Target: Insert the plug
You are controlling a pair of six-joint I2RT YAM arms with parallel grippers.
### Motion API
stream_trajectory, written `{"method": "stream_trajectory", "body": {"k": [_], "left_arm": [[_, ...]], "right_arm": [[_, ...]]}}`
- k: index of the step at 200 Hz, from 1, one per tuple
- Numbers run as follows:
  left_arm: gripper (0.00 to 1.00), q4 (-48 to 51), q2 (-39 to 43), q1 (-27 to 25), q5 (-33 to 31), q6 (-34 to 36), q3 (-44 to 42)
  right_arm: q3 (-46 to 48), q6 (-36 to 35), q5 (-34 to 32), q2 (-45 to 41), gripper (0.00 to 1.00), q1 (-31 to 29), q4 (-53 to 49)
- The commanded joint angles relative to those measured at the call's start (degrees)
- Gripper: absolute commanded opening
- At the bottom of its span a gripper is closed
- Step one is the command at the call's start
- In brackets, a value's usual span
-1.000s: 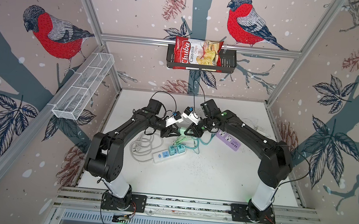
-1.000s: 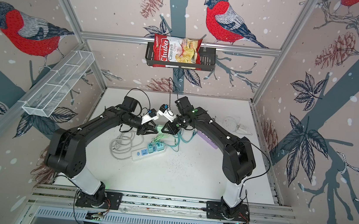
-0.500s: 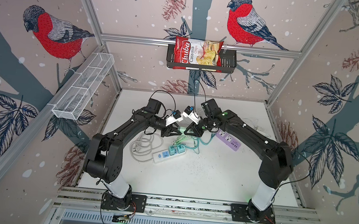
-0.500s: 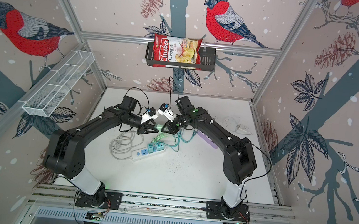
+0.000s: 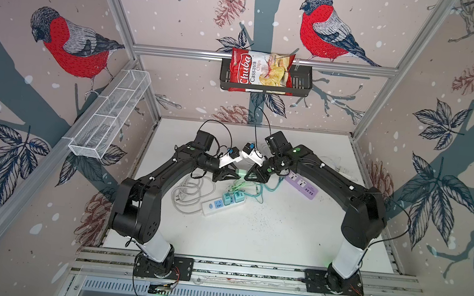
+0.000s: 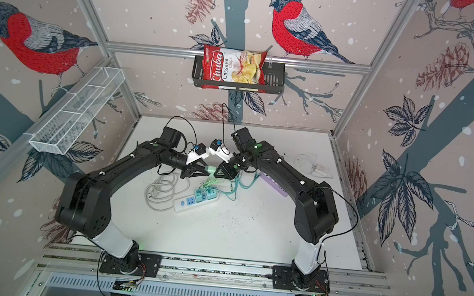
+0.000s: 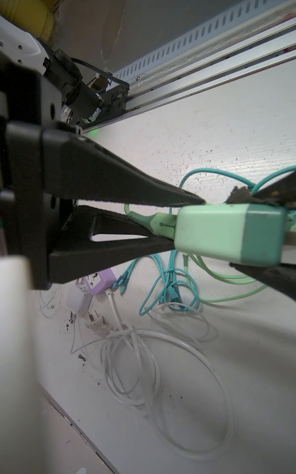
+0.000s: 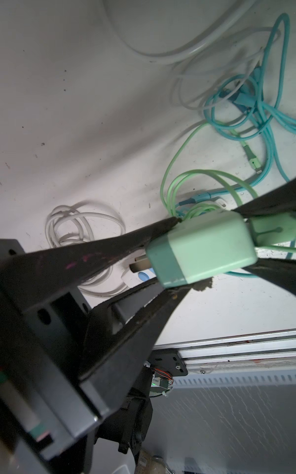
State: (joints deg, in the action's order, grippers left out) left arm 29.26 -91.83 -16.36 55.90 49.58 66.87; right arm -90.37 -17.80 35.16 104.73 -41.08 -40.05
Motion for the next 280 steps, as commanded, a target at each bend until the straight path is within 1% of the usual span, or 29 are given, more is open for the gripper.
{"method": "stream_trajectory", "body": {"k": [1,13,26,36,42,46,66,81,96,113,124,136,153,167,174,184,201,210,219,230,250,265,280], "left_arm": [[0.07,-8.23,0.97,-1.44,7.83,-4.69,-0.69],[0.03,-10.37,1.41,-1.48,6.77,-6.45,-1.67],[0.0,-12.86,1.73,-1.44,5.46,-8.9,-2.5],[0.0,-13.5,1.81,-1.42,4.74,-9.93,-2.61],[0.0,-13.96,1.67,-1.42,4.3,-10.62,-2.62],[0.0,-14.27,1.59,-1.4,4.04,-11.13,-2.61],[0.0,-15.39,1.57,-1.31,3.14,-12.42,-2.92],[0.0,-17.82,2.2,-1.31,2.64,-14.11,-3.87],[0.0,-21.11,3.52,-1.12,2.48,-15.92,-5.66],[0.0,-28.13,5.42,-0.65,2.05,-20.26,-8.28],[0.0,-31.61,6.7,-0.46,1.17,-22.74,-9.37],[0.0,-35.52,7.96,-0.37,-0.14,-25.56,-11.05],[0.0,-45.74,9.94,-0.43,-2.75,-32.28,-13.85],[0.0,-55.62,11.15,-0.84,-6.65,-38.67,-16.59],[0.0,-58.77,11.4,-1.07,-8.05,-40.61,-17.45],[0.0,-63.12,11.67,-2.02,-11.48,-42.85,-18.6],[0.0,-68.13,11.65,-3.39,-17.03,-45.11,-20.03],[0.0,-70.35,11.63,-3.92,-19.23,-45.92,-20.81],[0.0,-73.46,11.85,-4.36,-22.87,-47.52,-21.89],[0.0,-78.05,11.85,-4.55,-25.37,-50.08,-23.67],[0.0,-85.18,12.52,-4.82,-30.68,-52.83,-27.19],[0.0,-88.83,13.07,-5.38,-34.46,-53.58,-29.33],[0.0,-89.67,13.59,-6.1,-37.04,-52.88,-30.44]], "right_arm": [[0.27,1.24,4.94,-0.09,0.18,-1.13,9.24],[0.69,1.57,5.17,-0.6,0.3,-0.86,10.02],[1.24,2.23,5.32,-1.09,0.4,-0.43,11.13],[1.7,2.49,5.67,-1.68,0.45,-0.05,11.92],[2.05,2.96,5.52,-2.09,0.51,0.17,12.53],[2.35,3.3,5.51,-2.39,0.54,0.35,13.05],[4.05,5.13,5.24,-3.99,0.6,1.32,15.94],[5.57,6.95,5.12,-5.26,0.63,2.61,17.9],[7.44,8.71,4.92,-6.89,0.64,4.28,19.87],[10.5,11.31,4.95,-9.36,0.65,6.98,22.88],[12.85,14.0,4.02,-11.36,0.66,9.32,25.46],[15.35,18.46,3.68,-13.47,0.67,12.45,29.11],[16.91,24.45,2.46,-15.88,0.66,16.05,31.39],[17.59,28.48,0.49,-17.96,0.65,17.1,31.98],[18.06,30.95,-0.48,-18.92,0.63,17.09,32.73],[18.78,33.98,0.64,-20.02,0.61,16.94,34.05],[20.65,39.84,-0.62,-21.87,0.57,15.88,36.96],[20.77,42.52,-1.33,-22.31,0.54,15.11,36.97],[21.24,45.22,-1.93,-22.49,0.52,14.15,37.43],[21.55,47.38,-2.38,-22.24,0.51,12.45,37.69],[22.31,50.38,-5.42,-21.04,0.49,8.15,39.45],[23.07,53.02,-6.31,-20.23,0.5,6.05,42.53],[23.7,55.18,-6.19,-19.78,0.5,4.89,45.84]]}}
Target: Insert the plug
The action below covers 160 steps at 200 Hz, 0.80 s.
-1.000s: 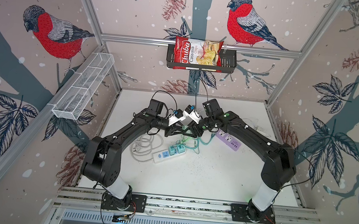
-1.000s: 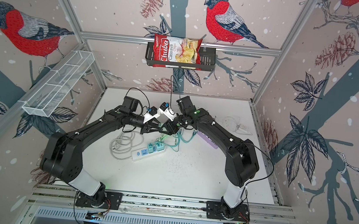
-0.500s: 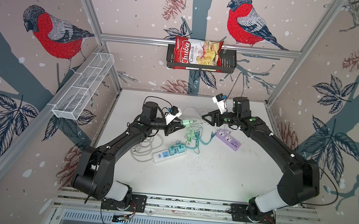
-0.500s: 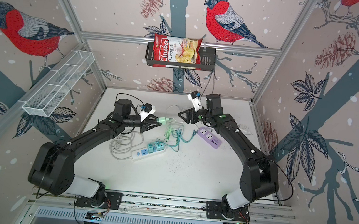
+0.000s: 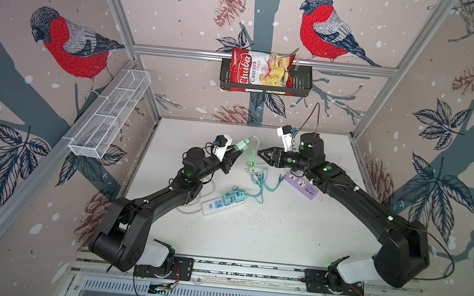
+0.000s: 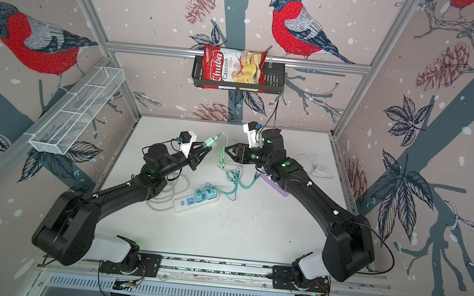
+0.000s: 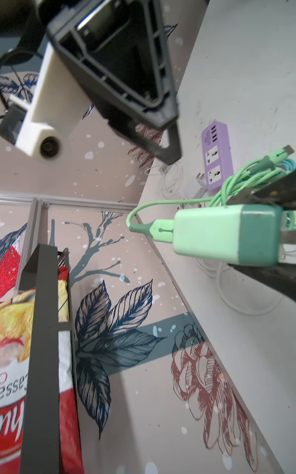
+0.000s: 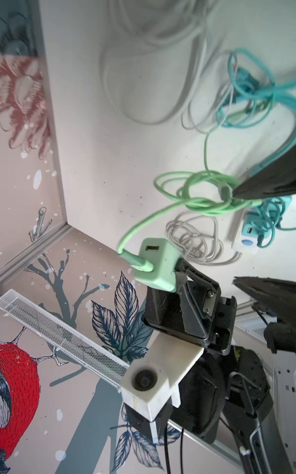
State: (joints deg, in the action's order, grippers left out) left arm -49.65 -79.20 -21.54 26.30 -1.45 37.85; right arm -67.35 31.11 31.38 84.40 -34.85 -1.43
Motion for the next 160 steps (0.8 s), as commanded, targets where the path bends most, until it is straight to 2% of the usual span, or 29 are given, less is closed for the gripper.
{"method": "stream_trajectory", "body": {"k": [1,42,104,160], "left_arm": [[0.0,-10.79,0.96,-1.03,-7.51,-1.77,-1.43],[0.0,-12.54,0.73,-3.23,-11.07,-0.72,-3.1],[0.0,-14.25,0.81,-4.03,-11.19,-0.94,-4.23],[0.0,-14.14,1.33,-4.1,-10.97,-0.5,-5.06]], "right_arm": [[0.71,6.43,-2.48,0.57,0.5,-1.44,7.4],[-1.52,8.28,-3.43,3.51,0.53,-3.38,11.84],[-3.94,12.58,0.18,9.16,0.61,-3.82,19.05],[-5.9,13.7,2.63,11.69,0.62,-3.99,22.19]]}}
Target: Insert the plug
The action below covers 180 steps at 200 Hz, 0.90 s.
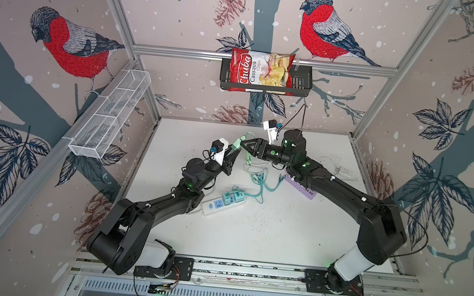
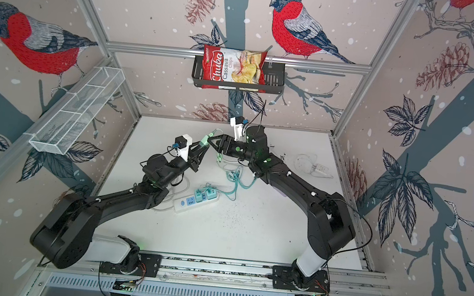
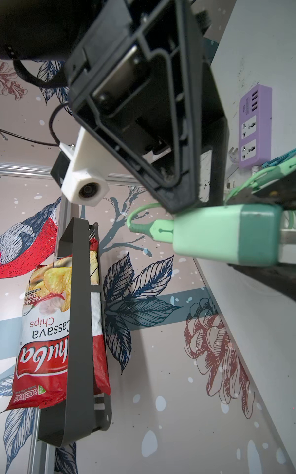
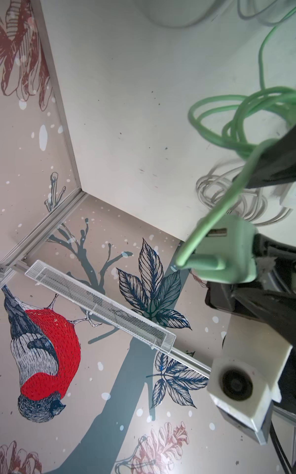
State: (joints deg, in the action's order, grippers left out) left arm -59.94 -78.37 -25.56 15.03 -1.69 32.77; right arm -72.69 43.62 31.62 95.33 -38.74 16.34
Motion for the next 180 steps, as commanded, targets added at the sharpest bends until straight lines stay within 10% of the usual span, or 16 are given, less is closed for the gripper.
{"method": "stream_trajectory", "body": {"k": [1,180], "left_arm": [[0.0,-3.81,0.5,-0.09,0.33,-0.25,-0.04],[0.0,-4.83,-0.36,-0.18,0.88,0.11,-0.83]], "right_arm": [[-0.59,1.25,2.44,0.84,0.62,-0.1,4.63],[-3.58,2.35,7.8,5.13,0.43,-1.01,6.97]]}}
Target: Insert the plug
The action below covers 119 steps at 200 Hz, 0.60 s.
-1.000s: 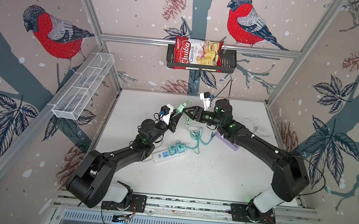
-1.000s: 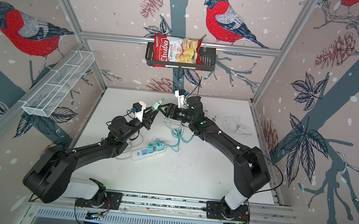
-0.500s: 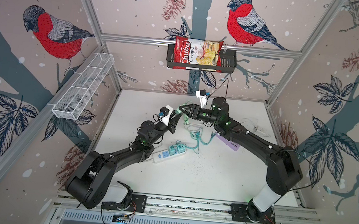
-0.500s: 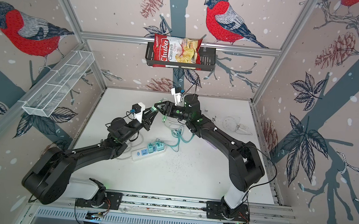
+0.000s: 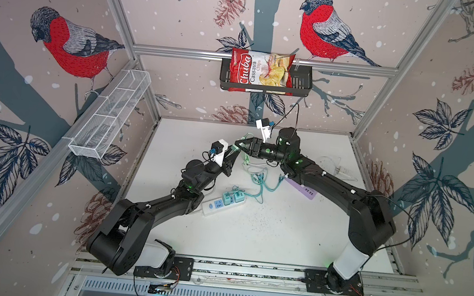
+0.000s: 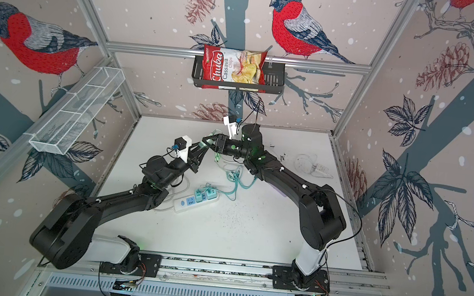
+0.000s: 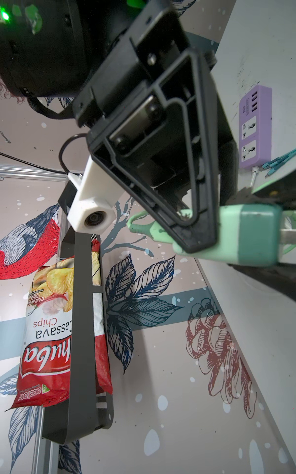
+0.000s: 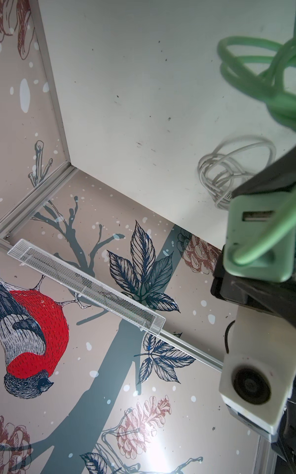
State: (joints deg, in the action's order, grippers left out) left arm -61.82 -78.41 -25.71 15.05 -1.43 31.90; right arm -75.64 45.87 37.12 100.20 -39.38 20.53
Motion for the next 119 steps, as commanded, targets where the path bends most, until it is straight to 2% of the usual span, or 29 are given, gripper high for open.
{"method": "stream_trajectory", "body": {"k": [1,28,38,60,78,97,119], "left_arm": [[0.0,-2.95,-0.33,0.01,0.9,-0.19,0.02],[0.0,-2.48,-1.03,-0.04,2.46,-0.24,0.57],[0.2,-1.62,-1.13,-0.07,3.75,-0.17,0.87],[0.41,3.14,0.49,-0.11,4.56,0.9,1.62],[0.47,8.6,3.26,-0.05,3.11,2.39,1.67],[0.57,13.81,6.86,-0.12,0.8,3.35,1.49],[0.6,20.63,11.17,-0.05,-3.38,3.09,1.44]], "right_arm": [[-0.64,0.1,2.27,0.25,0.43,-0.36,2.76],[-0.91,-1.03,2.6,0.34,0.27,-0.53,2.17],[-1.15,-2.63,2.43,0.28,0.22,-0.52,0.8],[-2.68,-8.18,-0.4,-0.12,0.16,-0.16,-5.34],[-3.63,-11.6,-1.65,-0.4,0.15,1.06,-8.57],[-4.46,-13.19,-1.87,-0.12,0.14,2.82,-10.53],[-4.86,-14.84,-2.04,0.29,0.13,4.19,-11.88]]}}
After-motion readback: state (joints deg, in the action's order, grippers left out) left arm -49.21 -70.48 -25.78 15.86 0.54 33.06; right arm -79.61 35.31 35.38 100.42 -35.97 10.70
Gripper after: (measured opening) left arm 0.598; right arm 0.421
